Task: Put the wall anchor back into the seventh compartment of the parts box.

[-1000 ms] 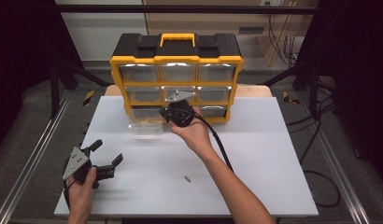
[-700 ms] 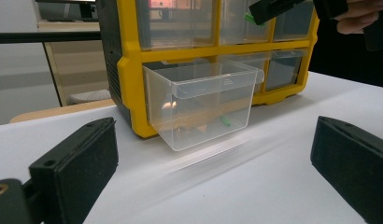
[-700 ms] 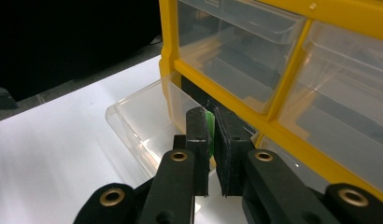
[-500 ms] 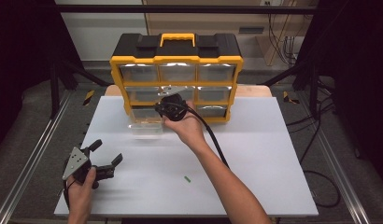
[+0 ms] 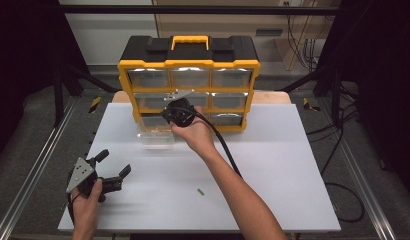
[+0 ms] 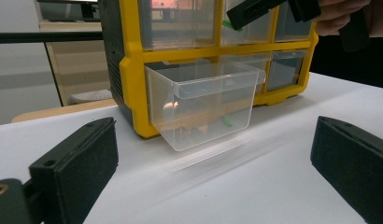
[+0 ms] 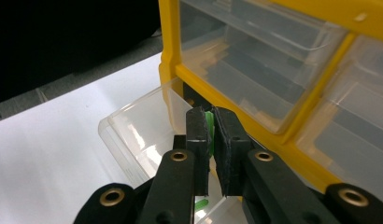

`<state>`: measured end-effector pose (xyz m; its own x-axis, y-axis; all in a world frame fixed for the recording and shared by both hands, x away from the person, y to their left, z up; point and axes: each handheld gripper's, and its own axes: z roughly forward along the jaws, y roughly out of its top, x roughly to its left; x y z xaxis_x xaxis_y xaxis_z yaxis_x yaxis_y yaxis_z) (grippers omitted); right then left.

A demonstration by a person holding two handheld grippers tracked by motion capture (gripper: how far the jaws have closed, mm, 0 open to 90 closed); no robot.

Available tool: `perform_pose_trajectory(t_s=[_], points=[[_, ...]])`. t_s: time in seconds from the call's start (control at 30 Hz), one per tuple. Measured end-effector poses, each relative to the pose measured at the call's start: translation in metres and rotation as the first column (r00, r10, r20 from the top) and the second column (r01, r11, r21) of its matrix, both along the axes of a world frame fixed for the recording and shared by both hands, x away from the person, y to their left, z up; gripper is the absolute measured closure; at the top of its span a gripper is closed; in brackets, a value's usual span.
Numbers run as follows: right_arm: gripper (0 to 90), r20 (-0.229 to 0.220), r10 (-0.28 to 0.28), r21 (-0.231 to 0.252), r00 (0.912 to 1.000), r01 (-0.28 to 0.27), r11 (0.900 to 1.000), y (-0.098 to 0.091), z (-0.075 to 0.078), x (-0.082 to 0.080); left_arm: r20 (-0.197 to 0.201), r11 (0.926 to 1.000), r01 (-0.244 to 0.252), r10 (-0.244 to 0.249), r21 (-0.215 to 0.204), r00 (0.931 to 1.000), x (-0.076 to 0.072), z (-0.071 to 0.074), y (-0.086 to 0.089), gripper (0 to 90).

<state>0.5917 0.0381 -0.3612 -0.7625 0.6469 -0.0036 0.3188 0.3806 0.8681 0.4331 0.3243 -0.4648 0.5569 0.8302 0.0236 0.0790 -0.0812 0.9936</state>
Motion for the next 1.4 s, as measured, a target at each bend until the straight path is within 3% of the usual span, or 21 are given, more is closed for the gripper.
perform_pose_trajectory(t_s=[0.47, 0.7, 0.73, 0.83, 0.87, 0.93, 0.97, 1.0, 1.03, 1.13, 1.4], points=[[84.8, -0.043, 0.011, -0.064, 0.999, -0.014, 0.9978, 0.016, -0.012, 0.005, 0.0, 1.0, 0.0, 0.0, -0.002, 1.0, 0.0, 0.0, 0.0, 0.9], [72.1, -0.037, 0.005, -0.058, 0.9993, -0.007, 0.9983, 0.014, -0.008, 0.002, -0.002, 1.0, -0.001, 0.001, -0.008, 1.0, 0.0, 0.0, 0.0, 0.9], [65.3, -0.031, 0.007, -0.057, 0.9995, -0.009, 0.9983, 0.012, -0.005, -0.002, -0.001, 1.0, 0.0, 0.0, -0.007, 1.0, 0.0, 0.0, 0.0, 0.9], [58.5, -0.029, 0.007, -0.064, 0.9995, -0.009, 0.9979, 0.011, -0.003, -0.005, 0.0, 1.0, 0.001, -0.001, 0.001, 1.0, 0.0, 0.0, 0.0, 0.9], [50.6, -0.025, 0.004, -0.062, 0.9997, -0.006, 0.998, 0.009, 0.0, -0.009, 0.001, 1.0, 0.001, -0.001, 0.001, 1.0, 0.0, 0.0, 0.0, 0.9], [44.7, -0.029, 0.007, -0.062, 0.9995, -0.009, 0.998, 0.007, 0.001, -0.013, 0.0, 1.0, 0.001, -0.001, 0.003, 1.0, 0.0, 0.0, 0.0, 0.9], [44.7, -0.029, 0.007, -0.062, 0.9995, -0.009, 0.998, 0.007, 0.001, -0.013, 0.0, 1.0, 0.001, -0.001, 0.003, 1.0, 0.0, 0.0, 0.0, 0.9], [36.1, -0.03, 0.004, -0.063, 0.9995, -0.006, 0.998, 0.004, 0.003, -0.018, 0.0, 1.0, 0.0, 0.0, 0.004, 1.0, 0.0, 0.0, 0.0, 0.9], [36.1, -0.03, 0.004, -0.063, 0.9995, -0.006, 0.998, 0.004, 0.003, -0.018, 0.0, 1.0, 0.0, 0.0, 0.005, 1.0, 0.0, 0.0, 0.0, 0.9], [23.4, -0.025, -0.018, -0.079, 0.9995, 0.016, 0.9968, -0.005, 0.004, -0.026, -0.003, 1.0, 0.001, -0.001, 0.003, 1.0, 0.0, 0.0, -0.001, 0.9], [13.9, -0.028, -0.045, -0.082, 0.9986, 0.043, 0.9957, -0.025, 0.007, -0.039, -0.002, 0.9999, 0.003, -0.003, 0.014, 1.0, 0.0, 0.0, -0.002, 0.8]])
